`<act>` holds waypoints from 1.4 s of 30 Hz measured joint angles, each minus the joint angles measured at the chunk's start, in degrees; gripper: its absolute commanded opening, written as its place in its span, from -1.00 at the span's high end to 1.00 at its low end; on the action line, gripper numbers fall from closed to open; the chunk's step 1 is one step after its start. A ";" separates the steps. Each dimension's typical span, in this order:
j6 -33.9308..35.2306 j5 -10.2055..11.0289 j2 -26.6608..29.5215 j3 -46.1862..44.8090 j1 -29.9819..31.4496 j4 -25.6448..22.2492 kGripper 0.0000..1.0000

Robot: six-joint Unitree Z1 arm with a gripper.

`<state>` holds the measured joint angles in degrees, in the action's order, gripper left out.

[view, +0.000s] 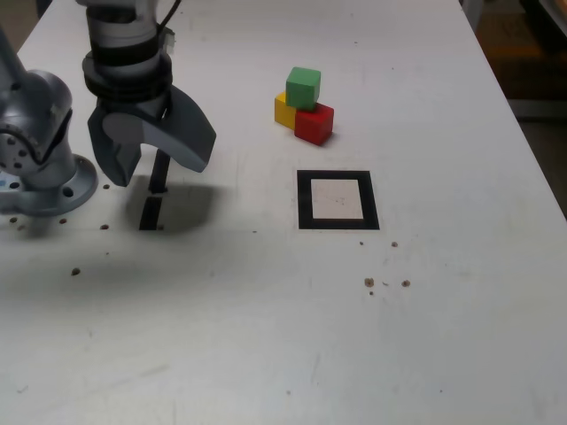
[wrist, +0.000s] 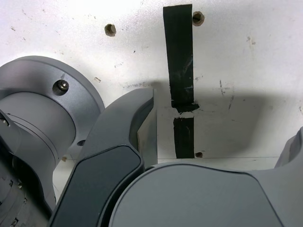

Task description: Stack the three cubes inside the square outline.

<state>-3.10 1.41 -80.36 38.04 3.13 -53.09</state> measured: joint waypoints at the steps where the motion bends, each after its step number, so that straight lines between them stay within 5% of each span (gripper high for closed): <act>1: 0.00 0.00 -0.11 0.00 0.00 0.10 -0.99; 7: -0.17 0.84 -0.16 1.08 0.00 -1.08 -0.99; 14: -5.35 4.37 -1.95 13.34 -1.07 -8.44 -1.00; 27: -24.75 6.36 -18.65 37.94 -13.99 -32.66 -0.99; 34: -28.19 9.65 -22.24 51.19 -17.97 -31.80 -0.99; 42: -28.65 9.88 -26.49 64.05 -18.32 -31.72 -0.98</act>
<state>-31.75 11.29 -106.86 102.08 -15.19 -84.80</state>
